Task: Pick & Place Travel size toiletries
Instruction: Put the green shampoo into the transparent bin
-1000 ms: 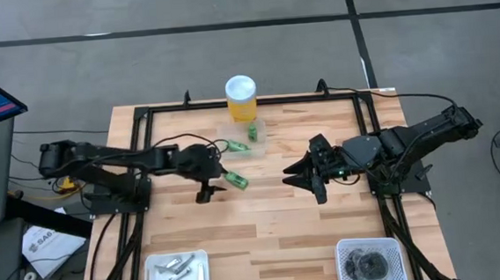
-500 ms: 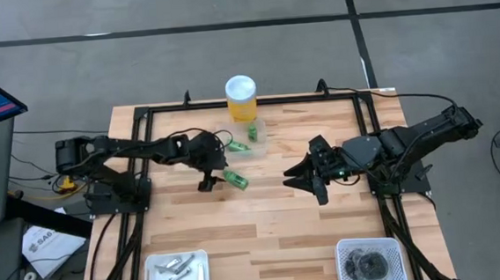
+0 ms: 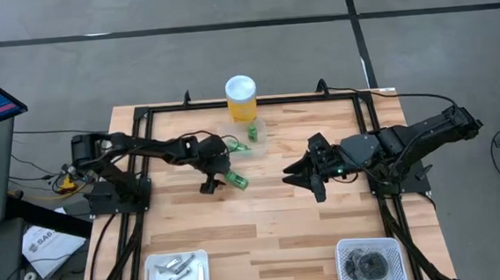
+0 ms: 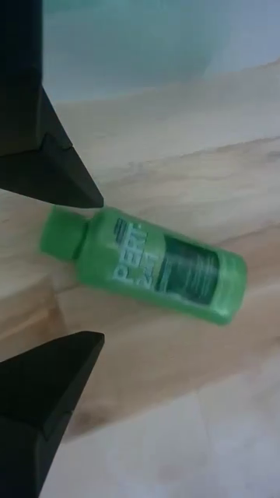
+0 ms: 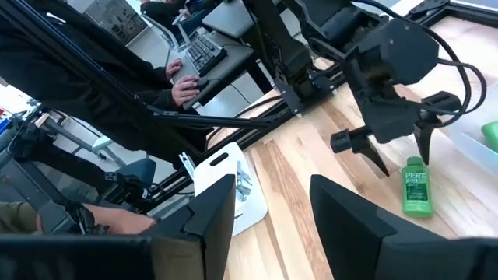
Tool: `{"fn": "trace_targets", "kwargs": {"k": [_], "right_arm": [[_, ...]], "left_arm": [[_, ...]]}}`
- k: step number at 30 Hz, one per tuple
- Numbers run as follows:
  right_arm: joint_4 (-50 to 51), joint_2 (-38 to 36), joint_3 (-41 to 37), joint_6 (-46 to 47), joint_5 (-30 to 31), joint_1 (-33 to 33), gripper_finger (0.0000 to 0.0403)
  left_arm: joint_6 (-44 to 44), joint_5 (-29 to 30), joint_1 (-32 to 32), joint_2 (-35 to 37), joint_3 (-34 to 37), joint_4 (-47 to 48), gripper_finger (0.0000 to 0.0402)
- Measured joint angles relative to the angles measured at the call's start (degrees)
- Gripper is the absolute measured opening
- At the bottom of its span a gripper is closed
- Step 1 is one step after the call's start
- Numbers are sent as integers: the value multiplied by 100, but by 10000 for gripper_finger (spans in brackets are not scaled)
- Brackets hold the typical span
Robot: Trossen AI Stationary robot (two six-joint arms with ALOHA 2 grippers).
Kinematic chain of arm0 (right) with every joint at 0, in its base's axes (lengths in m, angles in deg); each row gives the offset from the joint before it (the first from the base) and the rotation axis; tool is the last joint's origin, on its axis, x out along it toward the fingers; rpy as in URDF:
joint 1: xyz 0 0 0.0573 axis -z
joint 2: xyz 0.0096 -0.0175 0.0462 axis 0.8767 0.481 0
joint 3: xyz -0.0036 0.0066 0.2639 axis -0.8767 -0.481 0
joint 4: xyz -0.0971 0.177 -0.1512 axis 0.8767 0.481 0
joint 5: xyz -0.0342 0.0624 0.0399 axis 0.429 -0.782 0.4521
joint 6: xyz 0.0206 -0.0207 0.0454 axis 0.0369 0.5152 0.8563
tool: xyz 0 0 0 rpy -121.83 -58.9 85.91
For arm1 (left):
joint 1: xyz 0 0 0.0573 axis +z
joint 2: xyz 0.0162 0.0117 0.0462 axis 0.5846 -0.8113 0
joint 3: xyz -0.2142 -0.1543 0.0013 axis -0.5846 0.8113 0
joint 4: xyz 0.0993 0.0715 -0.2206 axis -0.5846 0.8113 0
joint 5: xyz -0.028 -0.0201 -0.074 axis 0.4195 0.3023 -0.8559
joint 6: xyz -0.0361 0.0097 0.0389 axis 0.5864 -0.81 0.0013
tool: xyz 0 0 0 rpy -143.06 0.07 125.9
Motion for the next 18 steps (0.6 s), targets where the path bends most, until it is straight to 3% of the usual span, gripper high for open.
{"fn": "trace_targets", "kwargs": {"k": [10,18], "right_arm": [[4,0,0,0,-1,0,161],[-12,0,0,5,1,16,161]], "left_arm": [[-292,-24,341,-141,-9,54,265],[-411,-340,295,-324,-9,-51,196]]}}
